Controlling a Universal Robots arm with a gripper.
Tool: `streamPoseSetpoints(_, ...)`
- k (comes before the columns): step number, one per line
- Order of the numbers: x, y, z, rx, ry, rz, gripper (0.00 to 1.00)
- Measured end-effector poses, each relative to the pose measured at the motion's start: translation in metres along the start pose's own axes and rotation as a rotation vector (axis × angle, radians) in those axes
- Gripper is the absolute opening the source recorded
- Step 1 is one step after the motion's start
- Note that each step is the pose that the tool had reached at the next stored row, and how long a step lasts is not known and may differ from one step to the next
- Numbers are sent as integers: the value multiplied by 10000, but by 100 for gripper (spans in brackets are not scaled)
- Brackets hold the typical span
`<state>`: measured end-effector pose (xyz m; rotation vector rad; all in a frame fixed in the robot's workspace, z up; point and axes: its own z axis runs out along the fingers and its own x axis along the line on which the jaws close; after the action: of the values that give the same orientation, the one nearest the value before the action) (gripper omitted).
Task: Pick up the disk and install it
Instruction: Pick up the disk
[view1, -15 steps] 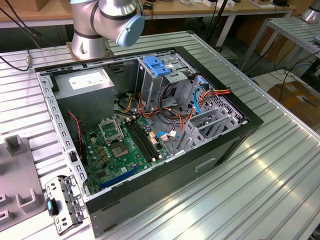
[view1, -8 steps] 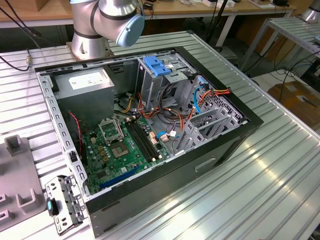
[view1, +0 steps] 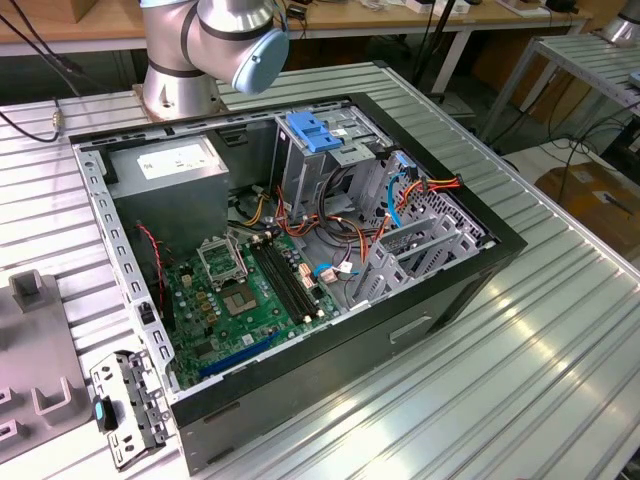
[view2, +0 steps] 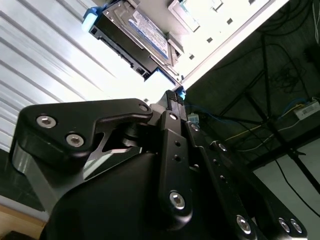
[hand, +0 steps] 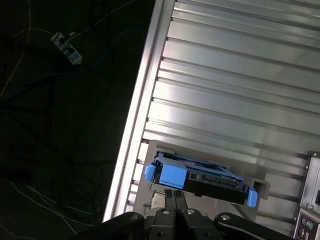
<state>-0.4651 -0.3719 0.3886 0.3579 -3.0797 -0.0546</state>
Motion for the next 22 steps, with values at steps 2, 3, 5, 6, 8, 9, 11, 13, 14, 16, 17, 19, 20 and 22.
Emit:
streamPoseSetpoints(2, 0, 0, 0, 4, 4, -113, 11)
streamPoseSetpoints(3, 0, 0, 0, 5, 5, -146, 11)
streamPoseSetpoints(5, 0, 0, 0, 8, 9, -231, 11)
streamPoseSetpoints(6, 0, 0, 0, 11, 11, -293, 11)
streamPoseSetpoints(8, 0, 0, 0, 13, 14, -366, 11)
streamPoseSetpoints(9, 0, 0, 0, 15, 16, -409, 11)
streamPoseSetpoints(11, 0, 0, 0, 19, 20, -511, 11)
streamPoseSetpoints(13, 0, 0, 0, 23, 25, -636, 11)
streamPoseSetpoints(14, 0, 0, 0, 25, 27, -690, 11)
streamPoseSetpoints(16, 0, 0, 0, 30, 33, -824, 11)
streamPoseSetpoints(17, 0, 0, 0, 31, 34, -867, 11)
streamPoseSetpoints(19, 0, 0, 0, 35, 38, -969, 11)
streamPoseSetpoints(20, 0, 0, 0, 37, 39, -1009, 11)
streamPoseSetpoints(22, 0, 0, 0, 40, 43, -1095, 11)
